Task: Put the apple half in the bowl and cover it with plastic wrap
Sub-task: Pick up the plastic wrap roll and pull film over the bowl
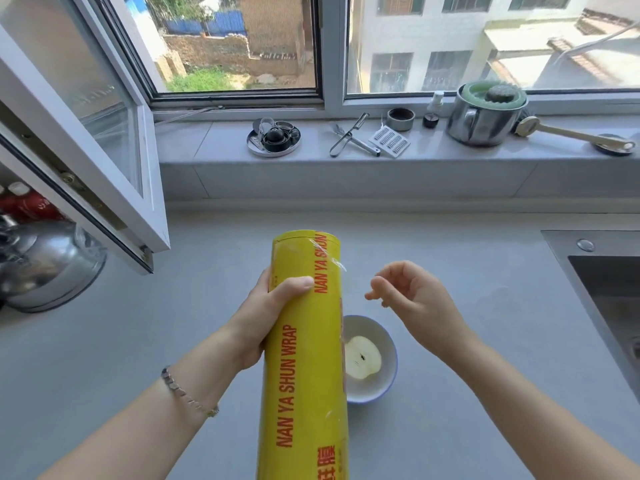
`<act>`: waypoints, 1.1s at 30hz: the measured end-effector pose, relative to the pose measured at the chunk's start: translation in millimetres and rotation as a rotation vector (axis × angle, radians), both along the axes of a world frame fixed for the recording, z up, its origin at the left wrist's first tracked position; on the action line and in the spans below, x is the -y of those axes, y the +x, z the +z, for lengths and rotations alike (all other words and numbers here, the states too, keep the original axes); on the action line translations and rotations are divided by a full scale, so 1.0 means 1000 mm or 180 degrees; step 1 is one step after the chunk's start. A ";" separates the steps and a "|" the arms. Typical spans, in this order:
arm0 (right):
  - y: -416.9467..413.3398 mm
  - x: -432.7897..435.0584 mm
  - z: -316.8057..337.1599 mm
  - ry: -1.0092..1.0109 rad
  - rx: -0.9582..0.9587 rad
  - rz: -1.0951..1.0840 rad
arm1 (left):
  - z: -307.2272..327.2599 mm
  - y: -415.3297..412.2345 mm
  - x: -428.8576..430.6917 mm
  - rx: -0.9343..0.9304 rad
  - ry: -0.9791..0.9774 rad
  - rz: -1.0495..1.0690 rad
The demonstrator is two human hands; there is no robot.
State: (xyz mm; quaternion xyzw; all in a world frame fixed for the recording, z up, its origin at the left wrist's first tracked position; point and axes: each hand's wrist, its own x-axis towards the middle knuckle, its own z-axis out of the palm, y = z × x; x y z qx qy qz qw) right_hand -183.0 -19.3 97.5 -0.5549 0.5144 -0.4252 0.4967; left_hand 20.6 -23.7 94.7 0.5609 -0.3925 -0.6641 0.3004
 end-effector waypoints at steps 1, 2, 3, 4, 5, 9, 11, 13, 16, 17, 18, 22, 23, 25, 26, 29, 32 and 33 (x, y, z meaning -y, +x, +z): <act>0.003 0.001 0.000 0.0080 0.0081 0.0053 | 0.001 0.000 0.000 0.0027 -0.0015 -0.0032; 0.007 0.002 0.000 0.0157 0.0106 0.0131 | 0.001 -0.002 0.000 0.0086 -0.0057 -0.0082; 0.011 0.004 -0.001 0.0187 0.0077 0.0211 | 0.001 -0.004 -0.001 0.0164 -0.0117 -0.0137; 0.015 0.005 -0.001 0.0156 0.0006 0.0261 | 0.000 -0.006 -0.003 0.0236 -0.0173 -0.0170; 0.018 0.007 0.000 0.0071 -0.0089 0.0280 | 0.000 -0.007 -0.004 0.0283 -0.0209 -0.0167; 0.021 0.008 -0.001 -0.0274 -0.0348 0.0290 | -0.002 -0.007 -0.006 0.0387 -0.0183 -0.0101; 0.021 0.006 -0.004 -0.0335 -0.0321 0.0201 | -0.003 -0.006 -0.005 0.0465 -0.0163 -0.0090; 0.022 0.003 -0.007 -0.0223 -0.0099 0.0167 | -0.004 -0.007 -0.003 0.0585 -0.0196 -0.0069; 0.027 0.000 -0.010 0.0177 0.0359 0.0161 | -0.006 -0.011 0.000 0.0721 -0.0253 0.0002; 0.029 0.000 -0.011 0.0348 0.0490 0.0121 | -0.006 -0.014 0.000 0.0733 -0.0268 0.0009; 0.030 0.000 -0.011 0.0494 0.0529 0.0075 | -0.006 -0.016 -0.001 0.0742 -0.0277 -0.0002; 0.025 0.000 -0.013 0.0902 0.0536 0.0182 | -0.008 -0.023 0.000 0.0821 -0.0277 0.0064; 0.022 0.000 -0.013 0.0959 0.0508 0.0260 | -0.009 -0.023 0.001 0.0845 -0.0285 0.0108; 0.017 -0.002 -0.009 0.1067 0.0265 0.0474 | -0.010 -0.024 0.002 0.0906 -0.0288 0.0125; 0.014 -0.002 -0.006 0.1149 0.0118 0.0608 | -0.010 -0.025 0.002 0.0941 -0.0282 0.0106; 0.010 -0.003 -0.002 0.1212 -0.0428 0.0883 | -0.012 -0.025 0.000 0.1077 -0.0274 0.0050; 0.014 -0.005 -0.004 0.0972 -0.0518 0.1031 | -0.014 -0.025 0.003 0.1085 -0.0243 0.0244; 0.018 -0.007 -0.007 0.0951 -0.0333 0.0965 | -0.014 -0.025 0.004 0.1039 -0.0214 0.0344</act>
